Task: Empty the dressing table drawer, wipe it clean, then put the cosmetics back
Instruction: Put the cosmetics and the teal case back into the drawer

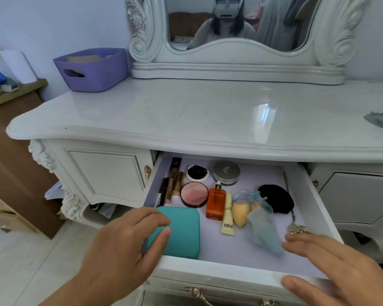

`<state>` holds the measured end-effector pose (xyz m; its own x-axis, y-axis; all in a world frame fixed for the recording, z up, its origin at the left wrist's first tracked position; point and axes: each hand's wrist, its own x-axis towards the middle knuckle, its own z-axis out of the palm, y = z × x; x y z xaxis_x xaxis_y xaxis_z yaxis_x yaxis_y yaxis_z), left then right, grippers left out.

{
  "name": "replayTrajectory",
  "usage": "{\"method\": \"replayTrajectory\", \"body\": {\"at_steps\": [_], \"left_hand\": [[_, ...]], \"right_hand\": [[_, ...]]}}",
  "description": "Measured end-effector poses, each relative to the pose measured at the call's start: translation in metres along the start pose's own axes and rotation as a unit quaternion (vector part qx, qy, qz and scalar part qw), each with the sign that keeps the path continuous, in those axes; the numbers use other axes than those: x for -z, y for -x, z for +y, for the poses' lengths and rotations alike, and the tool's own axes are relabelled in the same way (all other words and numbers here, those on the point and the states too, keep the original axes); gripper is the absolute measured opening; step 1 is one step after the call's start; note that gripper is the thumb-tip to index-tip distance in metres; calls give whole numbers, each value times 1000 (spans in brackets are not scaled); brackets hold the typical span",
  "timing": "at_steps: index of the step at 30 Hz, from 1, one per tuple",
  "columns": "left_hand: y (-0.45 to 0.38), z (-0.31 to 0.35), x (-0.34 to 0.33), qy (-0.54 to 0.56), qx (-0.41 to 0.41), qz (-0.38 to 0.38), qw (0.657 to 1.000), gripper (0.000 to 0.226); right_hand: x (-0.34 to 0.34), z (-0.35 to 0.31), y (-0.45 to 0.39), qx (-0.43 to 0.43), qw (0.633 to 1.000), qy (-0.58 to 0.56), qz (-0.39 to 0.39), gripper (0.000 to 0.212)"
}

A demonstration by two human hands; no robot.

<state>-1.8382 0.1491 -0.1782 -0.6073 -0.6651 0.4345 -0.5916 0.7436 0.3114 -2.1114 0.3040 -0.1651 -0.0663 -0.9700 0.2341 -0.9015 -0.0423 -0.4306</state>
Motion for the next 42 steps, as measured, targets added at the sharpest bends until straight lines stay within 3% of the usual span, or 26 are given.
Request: {"method": "replayTrajectory", "body": {"at_steps": [2, 4, 11, 18, 29, 36, 39, 42], "left_hand": [[-5, -3, -4, -9, -10, 21, 1000, 29], [-14, -6, -11, -12, -12, 41, 999, 31], [-57, -25, -35, -62, -10, 94, 994, 46], [-105, -42, -49, -105, 6, 67, 992, 58], [-163, -58, -73, -117, 1, 139, 983, 56], [-176, -62, -86, -139, -26, 252, 957, 53], [-177, -62, -86, -136, -26, 243, 960, 48], [-174, -53, -80, -112, 10, 168, 979, 53]], "right_hand": [[-3, 2, -7, 5, 998, 51, 30, 54], [-7, 9, -14, 8, 993, 89, 81, 63], [-20, 41, -56, 21, 961, 149, 233, 63], [-23, 62, -105, -17, 927, 179, 330, 59], [-27, 96, -166, -27, 909, 161, 384, 52], [-37, 110, -182, 31, 848, 201, 490, 32], [-38, 110, -181, 34, 855, 198, 479, 34], [-30, 101, -175, 9, 895, 139, 424, 48]]}}
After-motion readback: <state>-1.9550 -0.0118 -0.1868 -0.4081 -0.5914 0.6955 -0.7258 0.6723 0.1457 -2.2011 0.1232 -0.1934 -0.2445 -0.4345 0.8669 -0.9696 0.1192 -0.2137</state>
